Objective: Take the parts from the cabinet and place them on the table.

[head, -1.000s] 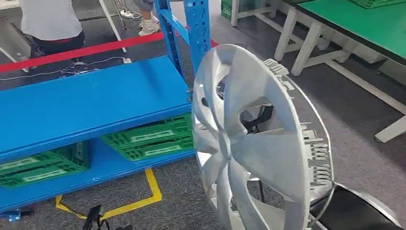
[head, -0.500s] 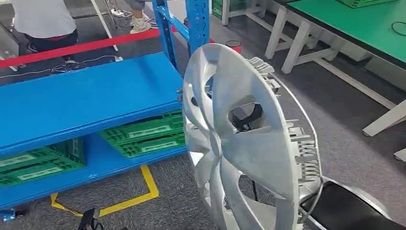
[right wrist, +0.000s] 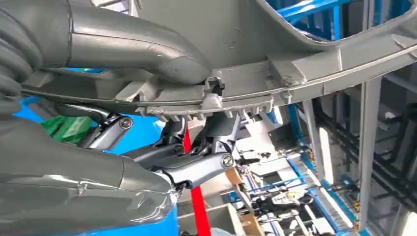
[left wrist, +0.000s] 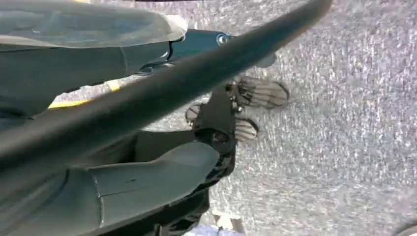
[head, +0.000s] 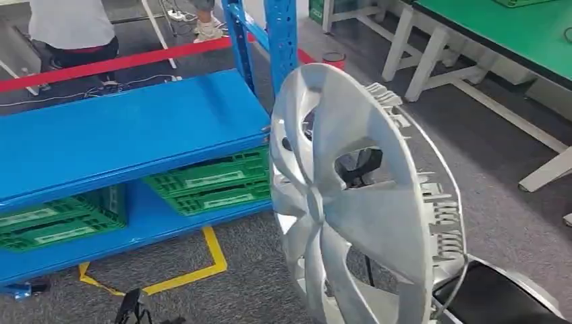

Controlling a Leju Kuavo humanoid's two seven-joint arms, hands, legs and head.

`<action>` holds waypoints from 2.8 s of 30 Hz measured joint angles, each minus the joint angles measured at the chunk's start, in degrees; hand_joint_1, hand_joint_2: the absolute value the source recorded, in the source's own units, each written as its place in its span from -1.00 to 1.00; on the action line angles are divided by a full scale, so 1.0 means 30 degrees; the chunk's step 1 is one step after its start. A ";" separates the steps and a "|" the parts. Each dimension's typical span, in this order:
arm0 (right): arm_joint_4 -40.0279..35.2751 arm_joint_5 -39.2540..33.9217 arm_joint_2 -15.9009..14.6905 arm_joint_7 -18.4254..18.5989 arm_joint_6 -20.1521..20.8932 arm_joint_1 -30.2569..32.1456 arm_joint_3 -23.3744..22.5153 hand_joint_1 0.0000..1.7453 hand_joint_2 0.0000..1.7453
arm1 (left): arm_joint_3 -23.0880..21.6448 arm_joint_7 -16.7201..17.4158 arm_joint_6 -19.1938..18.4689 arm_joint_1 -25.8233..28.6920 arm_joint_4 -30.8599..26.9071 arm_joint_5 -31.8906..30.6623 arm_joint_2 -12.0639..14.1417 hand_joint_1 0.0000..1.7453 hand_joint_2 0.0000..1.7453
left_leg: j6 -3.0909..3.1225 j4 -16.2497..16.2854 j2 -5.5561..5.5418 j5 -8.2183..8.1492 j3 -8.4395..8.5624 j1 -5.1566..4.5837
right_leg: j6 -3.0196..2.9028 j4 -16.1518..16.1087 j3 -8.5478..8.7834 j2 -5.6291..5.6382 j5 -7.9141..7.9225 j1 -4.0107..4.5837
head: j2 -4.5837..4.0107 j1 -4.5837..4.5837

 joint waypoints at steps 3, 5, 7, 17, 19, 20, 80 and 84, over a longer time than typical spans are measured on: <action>0.0000 0.0000 0.0000 0.0000 0.0000 -0.0009 0.0000 1.00 1.00 | 0.0000 0.0000 0.0007 -0.0003 0.0000 0.0007 0.0000 -1.00 1.00 | -0.0083 -0.0087 -0.0016 0.0056 0.0025 0.0034 | -0.0067 0.0001 -0.0005 -0.0018 0.0016 0.0041 | 0.0000 -0.0081; 0.0000 -0.0007 0.0000 0.0000 0.0007 -0.0010 0.0000 1.00 1.00 | 0.0000 0.0000 0.0058 0.0001 0.0001 0.0007 0.0007 -1.00 1.00 | -0.0124 -0.0115 -0.0015 0.0082 0.0029 0.0056 | -0.0093 0.0005 -0.0016 -0.0015 0.0027 0.0066 | 0.0000 -0.0139; 0.0000 -0.0072 0.0000 0.0058 0.0051 -0.0006 0.0000 1.00 1.00 | 0.0000 -0.0014 0.0197 -0.0003 0.0000 0.0007 0.0022 -1.00 1.00 | -0.0156 -0.0131 -0.0015 0.0095 0.0026 0.0070 | -0.0125 0.0006 -0.0026 -0.0016 0.0018 0.0082 | 0.0000 -0.0176; -0.0080 -0.0372 -0.0015 0.0226 0.0276 -0.0060 -0.0138 1.00 1.00 | 0.0000 -0.0073 0.0182 -0.0021 0.0000 -0.0022 0.0072 -1.00 1.00 | 0.0223 -0.1414 0.0144 0.0369 0.0915 0.0317 | 0.0317 0.2685 -0.1274 -0.0051 -0.1499 -0.0068 | 0.0000 -0.0023; -0.0073 -0.0415 -0.0058 0.0241 0.0277 0.0153 -0.0146 1.00 1.00 | 0.0000 -0.0073 0.0189 -0.0004 0.0000 -0.0015 0.0087 -1.00 1.00 | 0.0144 -0.1372 0.0146 0.0280 0.0943 0.0349 | 0.0577 0.5594 -0.2919 -0.0055 -0.2403 -0.0314 | 0.0000 0.0072; -0.0073 -0.0437 -0.0087 0.0262 0.0270 0.0266 -0.0146 1.00 1.00 | 0.0000 -0.0073 0.0182 0.0029 0.0000 -0.0014 0.0095 -1.00 1.00 | 0.0056 -0.1310 0.0142 0.0221 0.0955 0.0403 | 0.0696 0.5882 -0.3231 -0.0059 -0.2210 -0.0443 | 0.0000 0.0101; 0.0175 -0.0510 0.0051 0.0146 0.0525 -0.0013 -0.0131 1.00 1.00 | 0.0051 -0.0248 0.0116 0.0249 0.0029 0.0029 0.0182 -1.00 1.00 | 0.0208 0.0091 -0.0076 -0.0288 0.0047 0.0228 | 0.0412 0.6510 -0.3587 0.0048 -0.2696 -0.0221 | 0.0000 0.0029; 0.0182 -0.0510 0.0051 0.0146 0.0503 0.0033 -0.0131 1.00 1.00 | 0.0058 -0.0248 0.0116 0.0251 0.0029 0.0037 0.0146 -1.00 1.00 | 0.0171 0.0116 -0.0021 -0.0420 0.0303 0.0183 | 0.0201 0.2848 -0.1941 -0.0084 -0.0170 -0.0212 | 0.0000 0.0334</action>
